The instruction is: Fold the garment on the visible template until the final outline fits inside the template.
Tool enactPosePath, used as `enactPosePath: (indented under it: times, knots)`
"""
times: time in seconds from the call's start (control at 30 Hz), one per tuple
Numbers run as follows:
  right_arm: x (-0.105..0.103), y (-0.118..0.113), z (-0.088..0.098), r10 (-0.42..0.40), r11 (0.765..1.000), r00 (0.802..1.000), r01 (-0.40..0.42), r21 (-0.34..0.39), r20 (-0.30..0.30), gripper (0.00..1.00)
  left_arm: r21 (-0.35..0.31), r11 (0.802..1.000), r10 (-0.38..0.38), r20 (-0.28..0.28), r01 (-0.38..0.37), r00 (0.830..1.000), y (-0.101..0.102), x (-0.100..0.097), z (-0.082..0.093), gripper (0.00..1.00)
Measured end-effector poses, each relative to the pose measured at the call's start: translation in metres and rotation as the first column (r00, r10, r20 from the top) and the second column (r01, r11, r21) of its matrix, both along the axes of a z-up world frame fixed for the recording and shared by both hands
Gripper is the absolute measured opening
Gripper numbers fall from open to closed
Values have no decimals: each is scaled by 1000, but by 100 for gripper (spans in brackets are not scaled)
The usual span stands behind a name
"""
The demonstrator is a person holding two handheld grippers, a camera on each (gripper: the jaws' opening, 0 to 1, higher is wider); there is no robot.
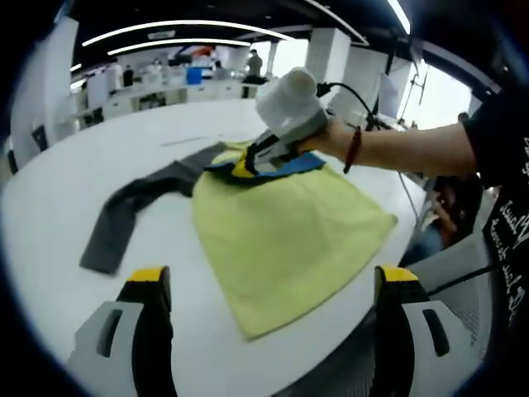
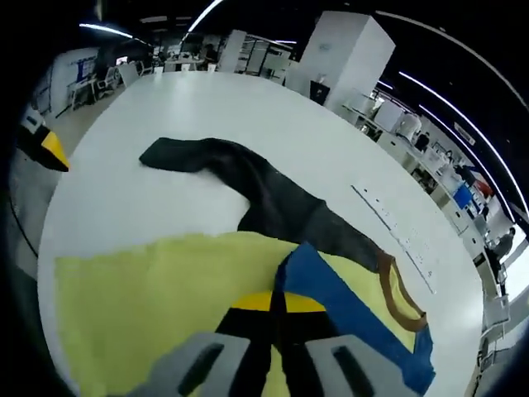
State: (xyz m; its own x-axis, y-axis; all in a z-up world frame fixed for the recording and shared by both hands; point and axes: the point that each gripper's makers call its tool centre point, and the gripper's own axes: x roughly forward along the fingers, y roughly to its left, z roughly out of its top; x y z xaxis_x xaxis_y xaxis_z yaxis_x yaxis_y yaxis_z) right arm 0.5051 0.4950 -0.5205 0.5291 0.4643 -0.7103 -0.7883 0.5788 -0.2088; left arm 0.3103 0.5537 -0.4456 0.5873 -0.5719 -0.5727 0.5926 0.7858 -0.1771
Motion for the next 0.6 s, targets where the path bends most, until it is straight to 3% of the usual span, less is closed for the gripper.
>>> enactPosePath:
  times: [0.07, 0.2, 0.6]
  knots:
    - [-1, -3, -6, -59, 996, 997, 62, 59, -54, 0, -4, 1000, -2, 2, 2, 1000, -1, 0, 1, 99]
    - [0, -7, -21, -131, 983, 980, 149, 109, -150, 0, 4, 1000, 0, 0, 0, 1000, 2, 1, 1, 99]
    - [-10, -2, -16, -129, 966, 972, 168, 197, -195, 6, -7, 1000, 10, -13, -11, 1000, 4, -2, 0, 99]
